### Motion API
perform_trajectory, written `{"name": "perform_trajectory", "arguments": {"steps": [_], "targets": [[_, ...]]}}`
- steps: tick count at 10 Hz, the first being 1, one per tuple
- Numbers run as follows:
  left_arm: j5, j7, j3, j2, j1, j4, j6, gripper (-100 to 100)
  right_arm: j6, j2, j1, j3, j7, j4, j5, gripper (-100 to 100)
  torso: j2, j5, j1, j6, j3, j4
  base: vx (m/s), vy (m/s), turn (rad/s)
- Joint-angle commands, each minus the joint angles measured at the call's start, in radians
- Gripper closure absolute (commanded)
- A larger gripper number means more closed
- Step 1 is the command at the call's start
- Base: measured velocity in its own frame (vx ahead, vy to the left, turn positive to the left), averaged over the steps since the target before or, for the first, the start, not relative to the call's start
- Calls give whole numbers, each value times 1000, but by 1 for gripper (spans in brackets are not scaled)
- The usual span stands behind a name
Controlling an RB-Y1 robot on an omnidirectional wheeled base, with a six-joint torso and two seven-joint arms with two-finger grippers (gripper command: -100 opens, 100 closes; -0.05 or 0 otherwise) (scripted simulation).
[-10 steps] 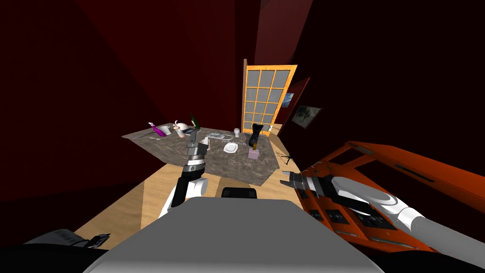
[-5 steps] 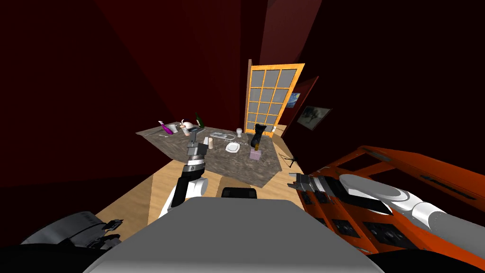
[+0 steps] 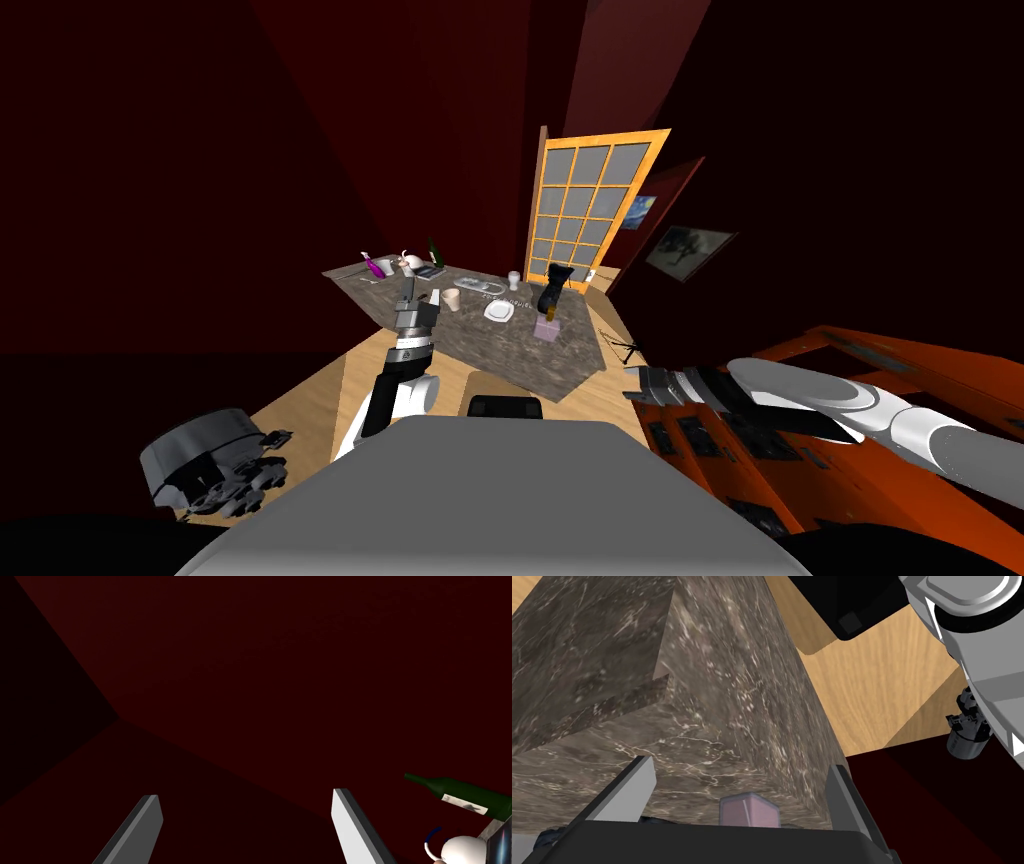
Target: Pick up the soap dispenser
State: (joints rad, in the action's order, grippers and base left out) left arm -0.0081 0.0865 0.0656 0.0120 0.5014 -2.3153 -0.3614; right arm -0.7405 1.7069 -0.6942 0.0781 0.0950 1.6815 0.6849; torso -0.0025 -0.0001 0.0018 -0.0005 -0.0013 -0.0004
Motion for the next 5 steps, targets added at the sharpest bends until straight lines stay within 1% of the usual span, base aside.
{"name": "perform_trajectory", "arguments": {"steps": [1, 2, 3, 4, 5], "targets": [[0, 0, 0, 0, 0, 0, 0, 0, -7, 38, -12, -10, 1, -12, 3, -100, 0, 0, 0, 0, 0, 0, 12, 7, 120], [0, 0, 0, 0, 0, 0, 0, 0, -11, 75, -33, -25, 5, -28, 11, -100, 0, 0, 0, 1, 0, 0, 16, 20, 220], [0, 0, 0, 0, 0, 0, 0, 0, -15, 114, -53, -40, 9, -42, 18, -100, -1, 0, 1, 0, 0, 0, 20, 38, 322], [0, 0, 0, 0, 0, 0, 0, 0, -15, 131, -53, -40, 9, -42, 18, -100, -1, 0, 2, 0, -1, 0, 25, 31, 113], [0, 0, 0, 0, 0, 0, 0, 0, -19, 166, -72, -56, 13, -53, 23, -100, -1, 0, 2, 1, -1, 0, 36, 50, 185]]}}
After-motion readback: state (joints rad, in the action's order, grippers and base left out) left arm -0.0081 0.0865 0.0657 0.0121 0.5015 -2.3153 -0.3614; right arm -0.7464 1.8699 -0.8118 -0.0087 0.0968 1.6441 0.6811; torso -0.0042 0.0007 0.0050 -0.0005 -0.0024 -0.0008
